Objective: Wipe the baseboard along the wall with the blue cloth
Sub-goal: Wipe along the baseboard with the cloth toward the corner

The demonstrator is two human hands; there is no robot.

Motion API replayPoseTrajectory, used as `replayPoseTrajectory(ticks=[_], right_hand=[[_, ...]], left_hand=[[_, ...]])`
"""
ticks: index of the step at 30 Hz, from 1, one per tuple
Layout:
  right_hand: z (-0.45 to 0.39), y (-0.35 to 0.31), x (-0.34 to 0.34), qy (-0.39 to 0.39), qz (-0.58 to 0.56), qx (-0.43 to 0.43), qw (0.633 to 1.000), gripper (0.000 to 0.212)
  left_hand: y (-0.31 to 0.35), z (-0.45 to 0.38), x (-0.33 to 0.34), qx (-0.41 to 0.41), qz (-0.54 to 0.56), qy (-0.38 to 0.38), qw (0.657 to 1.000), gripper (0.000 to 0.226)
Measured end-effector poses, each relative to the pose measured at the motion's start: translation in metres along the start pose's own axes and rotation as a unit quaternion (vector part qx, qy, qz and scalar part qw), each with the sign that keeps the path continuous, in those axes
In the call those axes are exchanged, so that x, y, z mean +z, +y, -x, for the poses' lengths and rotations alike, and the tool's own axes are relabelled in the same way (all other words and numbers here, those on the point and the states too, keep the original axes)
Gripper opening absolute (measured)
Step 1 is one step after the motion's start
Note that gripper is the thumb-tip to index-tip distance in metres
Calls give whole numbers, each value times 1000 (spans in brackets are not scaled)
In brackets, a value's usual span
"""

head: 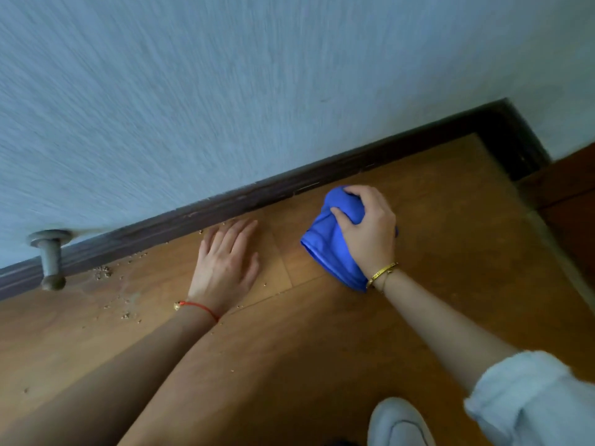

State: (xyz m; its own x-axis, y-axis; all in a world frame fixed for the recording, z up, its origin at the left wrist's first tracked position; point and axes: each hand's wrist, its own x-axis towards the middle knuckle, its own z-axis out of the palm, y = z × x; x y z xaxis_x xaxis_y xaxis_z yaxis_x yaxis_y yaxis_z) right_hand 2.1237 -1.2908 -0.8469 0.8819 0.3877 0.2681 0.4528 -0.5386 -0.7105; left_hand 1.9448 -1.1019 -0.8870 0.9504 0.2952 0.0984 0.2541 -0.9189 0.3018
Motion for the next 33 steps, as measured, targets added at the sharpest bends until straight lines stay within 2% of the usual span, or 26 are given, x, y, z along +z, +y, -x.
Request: replayPoseTrajectory(ticks=[10, 18, 22, 24, 27, 29, 33], right_hand=[[-16, -3, 5, 6, -81, 52, 995, 27], [-23, 13, 50, 31, -48, 40, 998, 23], [-18, 8, 74, 80, -53, 42, 994, 22], [-12, 3, 82, 85, -52, 21, 995, 21], [-3, -10, 90, 28, -37, -61, 997, 16], [-6, -8, 86, 11, -37, -78, 996, 17], [-25, 20, 68, 105, -43, 30, 993, 18]], left_hand=[[27, -1, 4, -49, -56, 0, 997, 61], [31, 8, 39, -83, -33, 48, 995, 57], [31, 8, 42, -87, -22, 66, 994, 57], [30, 7, 43, -88, -17, 71, 993, 57], [30, 8, 43, -86, -20, 74, 993, 54], [29, 8, 43, -84, -18, 76, 993, 54], [30, 8, 41, -89, -10, 74, 993, 57]])
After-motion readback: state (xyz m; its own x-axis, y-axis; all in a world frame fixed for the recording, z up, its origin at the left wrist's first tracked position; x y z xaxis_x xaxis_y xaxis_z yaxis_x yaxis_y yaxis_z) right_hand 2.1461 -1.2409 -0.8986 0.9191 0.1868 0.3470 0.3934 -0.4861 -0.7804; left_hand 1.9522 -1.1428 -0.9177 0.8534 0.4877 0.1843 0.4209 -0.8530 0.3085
